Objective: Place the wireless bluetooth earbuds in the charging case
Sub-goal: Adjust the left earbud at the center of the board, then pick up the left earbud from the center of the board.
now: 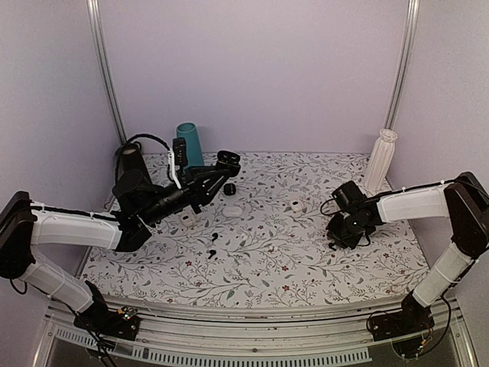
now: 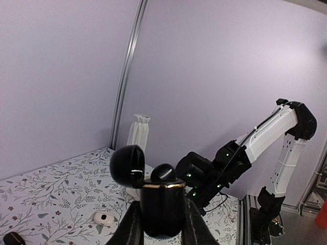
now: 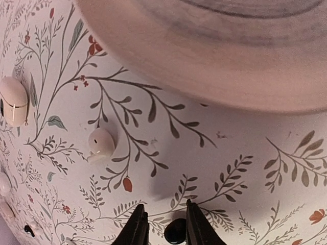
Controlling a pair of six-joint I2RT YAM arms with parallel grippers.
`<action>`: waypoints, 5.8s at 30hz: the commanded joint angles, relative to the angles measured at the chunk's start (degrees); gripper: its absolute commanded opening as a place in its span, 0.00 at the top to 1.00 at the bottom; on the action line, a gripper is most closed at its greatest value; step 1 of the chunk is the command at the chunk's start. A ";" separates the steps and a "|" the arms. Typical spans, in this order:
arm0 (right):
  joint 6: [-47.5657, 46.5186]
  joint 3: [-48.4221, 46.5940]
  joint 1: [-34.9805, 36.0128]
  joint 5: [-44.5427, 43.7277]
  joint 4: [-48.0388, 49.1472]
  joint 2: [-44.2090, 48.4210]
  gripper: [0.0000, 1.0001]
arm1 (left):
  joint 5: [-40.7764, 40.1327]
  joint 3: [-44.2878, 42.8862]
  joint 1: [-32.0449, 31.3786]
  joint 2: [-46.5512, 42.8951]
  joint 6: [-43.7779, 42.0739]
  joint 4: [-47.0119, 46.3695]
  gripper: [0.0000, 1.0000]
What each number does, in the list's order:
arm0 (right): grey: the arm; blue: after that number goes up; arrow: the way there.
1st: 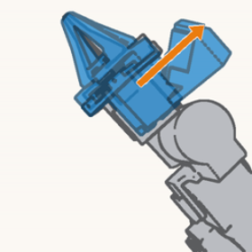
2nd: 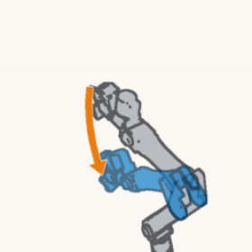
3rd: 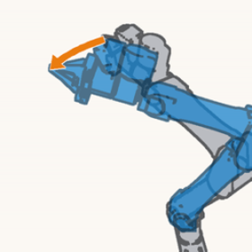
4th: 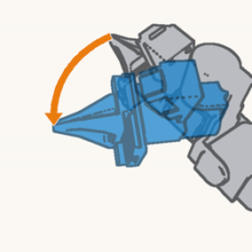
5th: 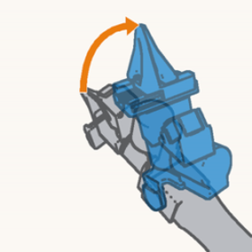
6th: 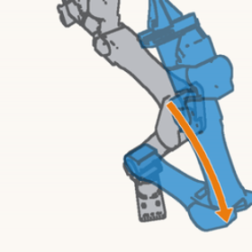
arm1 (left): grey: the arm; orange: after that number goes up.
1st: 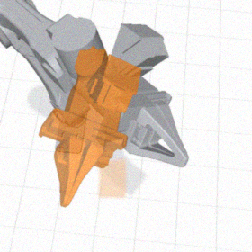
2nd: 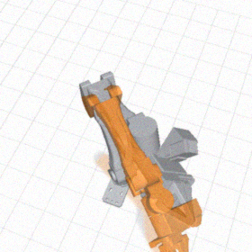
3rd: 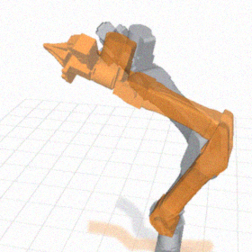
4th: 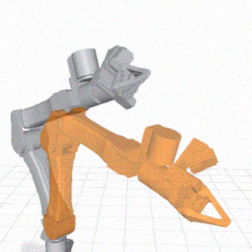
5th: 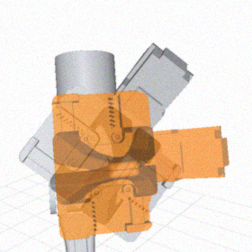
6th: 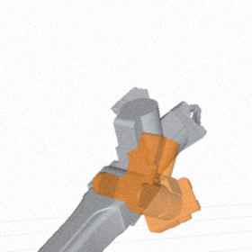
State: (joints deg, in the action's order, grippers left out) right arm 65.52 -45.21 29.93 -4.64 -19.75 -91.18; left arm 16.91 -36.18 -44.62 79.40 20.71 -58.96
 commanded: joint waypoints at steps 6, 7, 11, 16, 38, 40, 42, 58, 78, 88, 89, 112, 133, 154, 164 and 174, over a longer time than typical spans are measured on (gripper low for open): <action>-15.00 -1.92 -0.31 -1.98 -2.37 -2.26 0.74 | 0.50 -1.62 -0.06 -0.10 -0.64 -2.17 1.00; -16.70 -1.71 -0.28 -2.28 -2.02 -2.07 0.73 | 0.62 -1.68 -0.10 -0.06 -0.59 -2.20 1.00; -23.80 -1.07 -0.21 -1.99 -1.04 -0.89 0.70 | 0.77 -1.70 -0.11 -0.03 -0.37 -2.08 1.00; -25.61 2.99 -0.23 4.46 4.27 3.43 0.64 | 0.91 -1.78 -0.11 0.57 0.45 -2.37 1.00; -20.23 5.27 2.50 7.89 2.17 6.68 0.63 | 0.67 -1.33 -0.20 0.70 1.50 -2.91 1.00; -21.87 4.68 2.54 6.42 2.00 6.17 0.63 | 0.72 -1.18 -0.20 0.77 1.64 -3.09 1.00; -25.35 3.41 2.50 5.54 1.92 5.40 0.62 | 0.92 -1.27 -0.14 0.84 1.83 -3.25 1.00; -53.25 -3.52 3.20 6.01 -2.27 2.35 0.67 | 1.57 -1.73 -0.20 0.32 1.89 -2.32 1.00; -64.97 -7.17 3.20 7.08 -7.15 -3.21 0.67 | 2.01 -3.02 -0.29 0.30 1.53 0.15 1.00; -66.88 -10.12 3.20 4.31 -11.57 -5.67 0.67 | 2.08 -3.43 -0.21 0.58 1.39 0.31 1.00; -66.64 -10.34 3.20 4.11 -12.05 -5.68 0.67 | 2.08 -3.45 -0.23 0.68 1.47 0.21 1.00; -65.89 -12.01 3.29 6.58 -14.21 -8.14 0.77 | 2.92 -4.33 -0.25 1.76 1.79 -0.35 1.00; -36.55 -12.24 3.64 11.99 -5.08 -9.60 0.93 | 2.34 -2.81 -0.26 1.65 1.88 -1.66 1.00; -28.79 -10.19 6.88 12.01 16.43 9.80 0.93 | -9.31 -4.05 -4.09 20.83 -4.20 -20.65 1.00; -28.31 -13.33 11.73 10.51 22.94 15.66 0.92 | -10.82 -9.80 -6.57 28.17 -8.27 -23.94 1.00; -29.60 -16.54 17.15 7.00 29.26 16.15 0.91 | -8.61 -9.94 -7.97 30.79 -12.02 -29.96 1.00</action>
State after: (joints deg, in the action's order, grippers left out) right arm 36.62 -59.24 45.25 4.69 4.89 -76.20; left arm 7.16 -45.19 -51.42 109.08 11.55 -83.90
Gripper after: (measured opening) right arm 0.136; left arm 0.212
